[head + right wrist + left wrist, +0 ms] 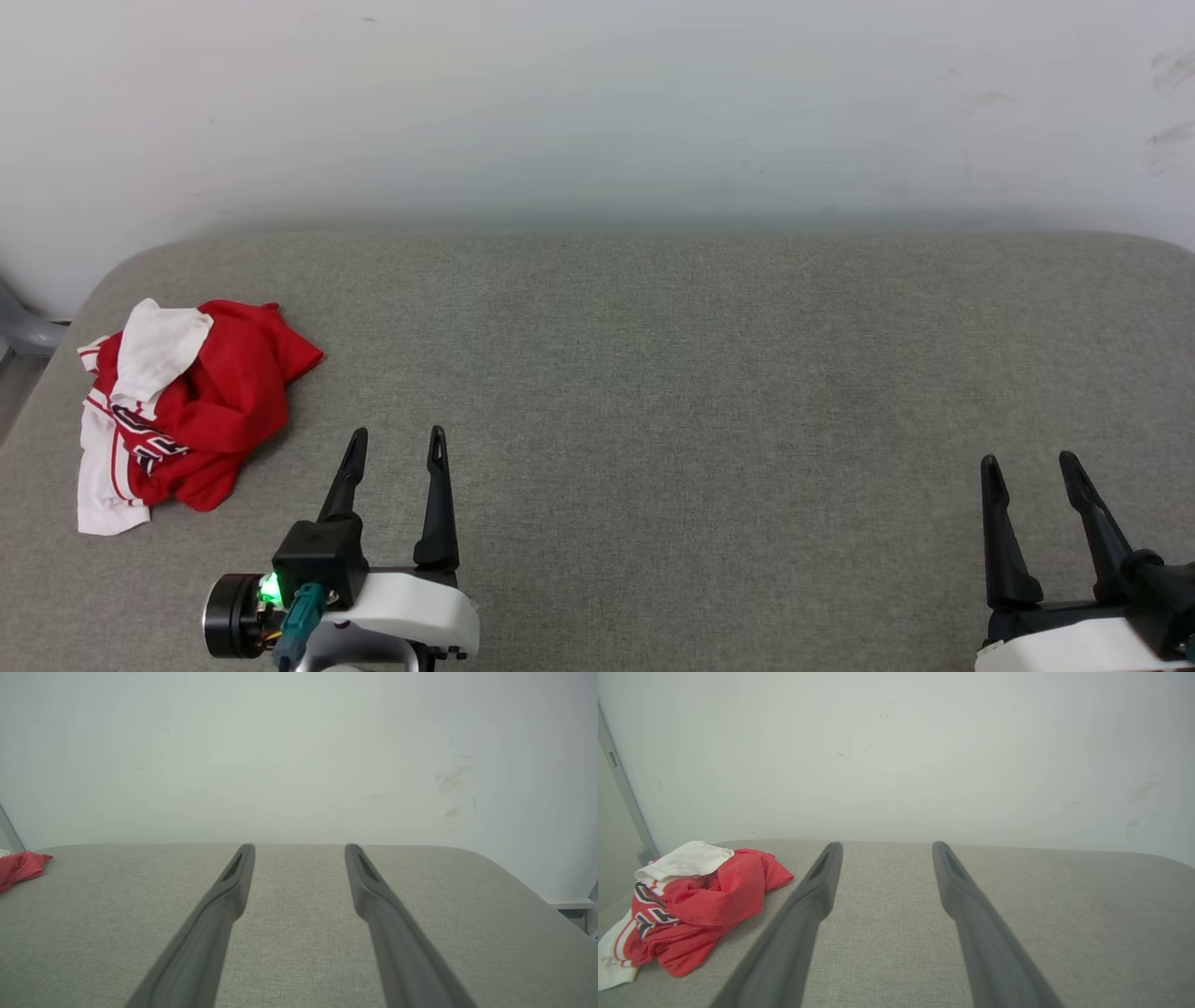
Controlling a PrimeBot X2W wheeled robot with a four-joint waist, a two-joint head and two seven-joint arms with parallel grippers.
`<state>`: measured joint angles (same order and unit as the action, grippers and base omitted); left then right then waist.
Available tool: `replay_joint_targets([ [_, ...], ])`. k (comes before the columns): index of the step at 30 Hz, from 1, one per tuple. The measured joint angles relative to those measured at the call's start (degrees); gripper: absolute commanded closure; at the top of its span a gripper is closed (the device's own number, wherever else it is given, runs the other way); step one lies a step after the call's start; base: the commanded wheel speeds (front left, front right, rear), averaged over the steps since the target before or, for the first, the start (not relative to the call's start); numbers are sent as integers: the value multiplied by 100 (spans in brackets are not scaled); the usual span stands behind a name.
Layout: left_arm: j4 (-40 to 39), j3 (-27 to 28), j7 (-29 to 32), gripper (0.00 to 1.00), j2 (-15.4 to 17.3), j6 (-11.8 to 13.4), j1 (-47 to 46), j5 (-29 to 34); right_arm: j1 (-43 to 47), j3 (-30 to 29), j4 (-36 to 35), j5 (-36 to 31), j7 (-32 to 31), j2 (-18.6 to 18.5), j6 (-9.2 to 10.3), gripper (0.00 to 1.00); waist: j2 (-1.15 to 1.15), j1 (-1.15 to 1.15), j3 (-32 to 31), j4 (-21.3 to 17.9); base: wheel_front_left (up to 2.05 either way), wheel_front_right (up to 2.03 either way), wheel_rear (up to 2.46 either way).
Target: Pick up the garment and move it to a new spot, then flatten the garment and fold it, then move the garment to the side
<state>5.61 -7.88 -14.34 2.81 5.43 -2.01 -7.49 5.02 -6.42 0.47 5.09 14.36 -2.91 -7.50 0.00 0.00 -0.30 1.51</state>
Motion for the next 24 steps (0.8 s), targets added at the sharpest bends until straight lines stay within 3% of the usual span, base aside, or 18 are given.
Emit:
replay_joint_targets([
  [24, 259, 70, -73, 0, 2, -186, 30, -245, 52, 15, 69, 102, 71, 0, 0, 0, 0, 0, -18, 4, 0, 0, 0],
])
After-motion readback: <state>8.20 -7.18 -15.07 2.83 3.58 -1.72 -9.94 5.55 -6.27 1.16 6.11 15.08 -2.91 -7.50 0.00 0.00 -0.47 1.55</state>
